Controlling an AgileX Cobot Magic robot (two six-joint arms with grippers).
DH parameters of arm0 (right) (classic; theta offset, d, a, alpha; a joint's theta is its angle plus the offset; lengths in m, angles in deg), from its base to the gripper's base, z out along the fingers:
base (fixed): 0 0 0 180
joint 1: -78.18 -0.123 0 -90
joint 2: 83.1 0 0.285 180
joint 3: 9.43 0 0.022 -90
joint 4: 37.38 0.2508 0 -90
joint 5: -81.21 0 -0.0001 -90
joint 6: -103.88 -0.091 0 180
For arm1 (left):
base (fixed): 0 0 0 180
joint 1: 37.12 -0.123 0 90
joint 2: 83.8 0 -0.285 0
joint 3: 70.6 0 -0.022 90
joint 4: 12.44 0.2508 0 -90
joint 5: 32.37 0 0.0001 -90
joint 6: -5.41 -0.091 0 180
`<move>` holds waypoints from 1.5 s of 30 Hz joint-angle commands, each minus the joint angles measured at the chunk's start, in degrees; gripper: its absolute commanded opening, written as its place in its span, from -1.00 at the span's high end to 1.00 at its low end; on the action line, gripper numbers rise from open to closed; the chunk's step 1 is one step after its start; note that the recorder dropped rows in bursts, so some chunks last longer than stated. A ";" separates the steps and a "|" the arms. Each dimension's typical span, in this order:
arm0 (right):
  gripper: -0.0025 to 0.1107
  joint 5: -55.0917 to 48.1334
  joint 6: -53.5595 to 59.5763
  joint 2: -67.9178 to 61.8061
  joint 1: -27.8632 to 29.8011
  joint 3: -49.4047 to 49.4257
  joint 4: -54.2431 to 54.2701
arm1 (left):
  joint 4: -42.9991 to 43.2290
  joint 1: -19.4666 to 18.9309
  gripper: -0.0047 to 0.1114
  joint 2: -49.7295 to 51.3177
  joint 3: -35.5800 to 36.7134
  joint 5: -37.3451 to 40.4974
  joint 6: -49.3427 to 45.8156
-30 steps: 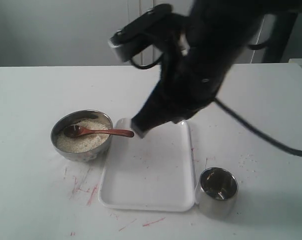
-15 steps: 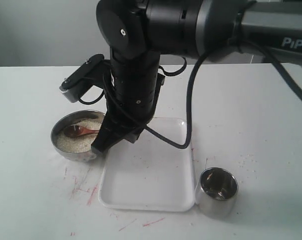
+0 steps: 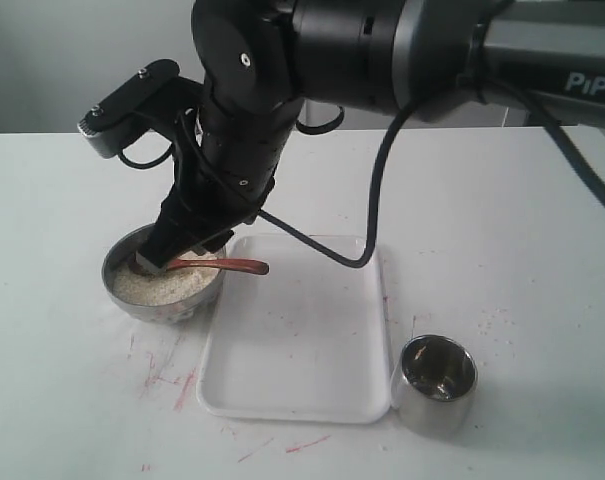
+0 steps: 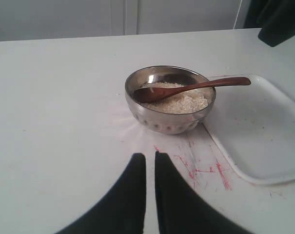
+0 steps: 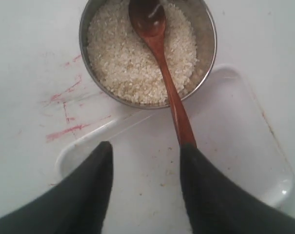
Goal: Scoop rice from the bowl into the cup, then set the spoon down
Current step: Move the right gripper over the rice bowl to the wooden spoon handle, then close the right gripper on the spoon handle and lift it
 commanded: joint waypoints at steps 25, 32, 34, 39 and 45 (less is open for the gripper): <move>0.06 2.63 5.92 -9.58 6.50 -0.16 3.77 | -0.59 0.06 0.67 0.04 -0.36 -0.22 0.10; 0.06 4.29 7.10 -11.87 6.50 -0.16 3.77 | -0.59 0.06 0.67 0.04 -0.36 -0.22 0.10; 0.06 5.24 7.10 -12.41 6.59 -0.16 3.77 | -0.59 0.06 0.67 0.04 -0.36 -0.22 0.10; 0.06 7.81 7.10 -12.92 6.59 -0.16 3.77 | -0.59 0.06 0.67 0.04 -0.36 -0.22 0.10; 0.07 8.40 7.10 -13.44 6.62 -0.16 3.77 | -0.59 0.06 0.67 0.04 -0.36 -0.22 0.10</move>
